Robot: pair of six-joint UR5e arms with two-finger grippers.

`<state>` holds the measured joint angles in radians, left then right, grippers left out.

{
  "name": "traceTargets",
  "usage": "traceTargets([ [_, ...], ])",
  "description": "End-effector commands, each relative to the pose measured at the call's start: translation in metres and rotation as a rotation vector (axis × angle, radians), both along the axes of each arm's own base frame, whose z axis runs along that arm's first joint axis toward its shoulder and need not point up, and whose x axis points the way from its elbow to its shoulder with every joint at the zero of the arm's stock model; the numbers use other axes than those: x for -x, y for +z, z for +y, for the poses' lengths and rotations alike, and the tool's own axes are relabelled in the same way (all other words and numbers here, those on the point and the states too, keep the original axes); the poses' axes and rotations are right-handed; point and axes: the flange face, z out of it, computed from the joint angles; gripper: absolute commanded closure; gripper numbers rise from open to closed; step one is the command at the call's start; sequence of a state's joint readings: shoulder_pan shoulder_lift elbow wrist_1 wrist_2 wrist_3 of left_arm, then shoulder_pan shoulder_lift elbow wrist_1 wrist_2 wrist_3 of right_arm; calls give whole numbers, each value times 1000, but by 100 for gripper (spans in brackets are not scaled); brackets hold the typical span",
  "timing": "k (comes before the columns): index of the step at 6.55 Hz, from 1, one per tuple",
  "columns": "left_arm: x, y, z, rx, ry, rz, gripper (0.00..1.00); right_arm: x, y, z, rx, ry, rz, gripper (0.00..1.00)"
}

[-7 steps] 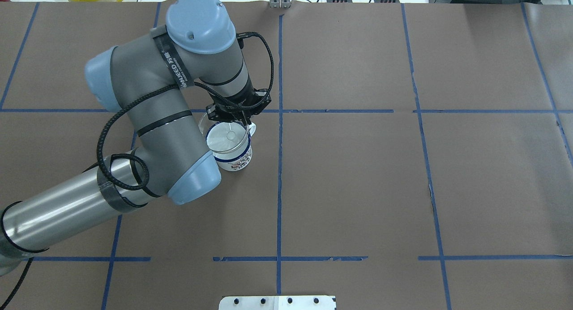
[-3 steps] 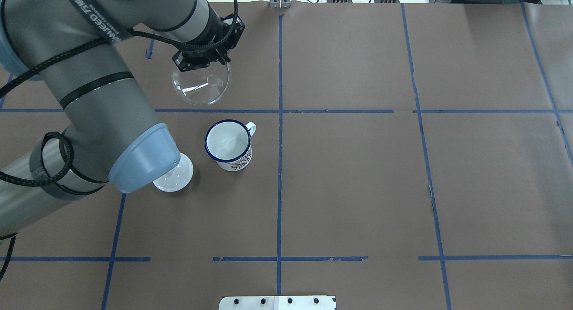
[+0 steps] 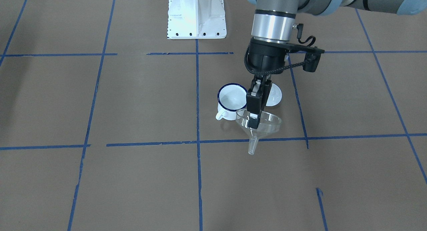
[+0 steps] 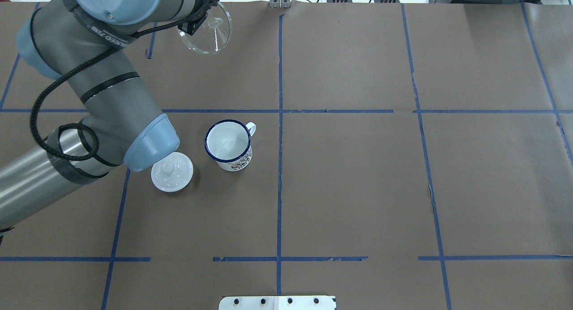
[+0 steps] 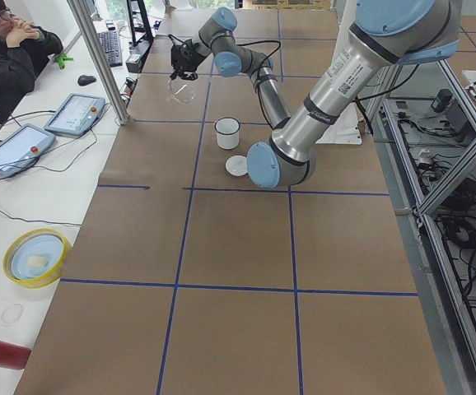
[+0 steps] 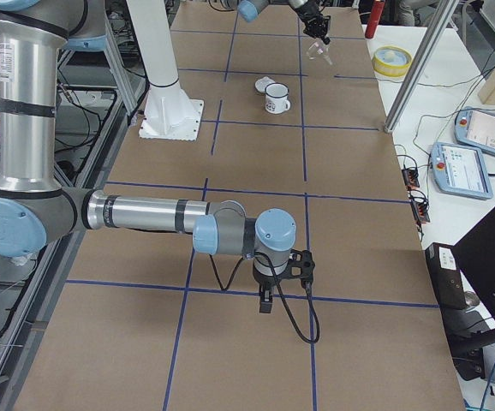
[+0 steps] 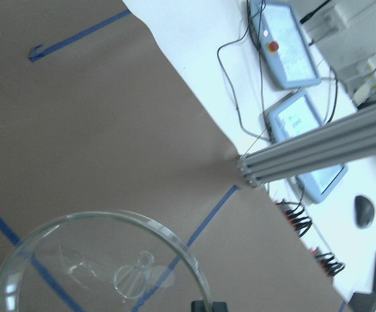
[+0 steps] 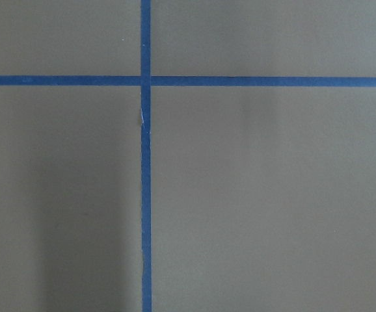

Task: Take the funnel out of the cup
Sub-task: 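Grasp the glass funnel with the left gripper and lift it out of the mug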

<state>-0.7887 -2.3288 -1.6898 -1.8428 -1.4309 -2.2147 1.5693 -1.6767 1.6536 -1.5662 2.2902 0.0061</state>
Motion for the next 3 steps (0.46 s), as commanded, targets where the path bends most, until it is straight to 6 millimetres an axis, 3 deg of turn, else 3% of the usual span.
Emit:
traceTargets([
  [1,-32,97,-54,22,-196,79,100,0,0,0,0,0,0,0],
  [2,-30,160,-50,7,-201,89,100,0,0,0,0,0,0,0],
  [3,-38,207,-46,15,-189,74,100,0,0,0,0,0,0,0],
])
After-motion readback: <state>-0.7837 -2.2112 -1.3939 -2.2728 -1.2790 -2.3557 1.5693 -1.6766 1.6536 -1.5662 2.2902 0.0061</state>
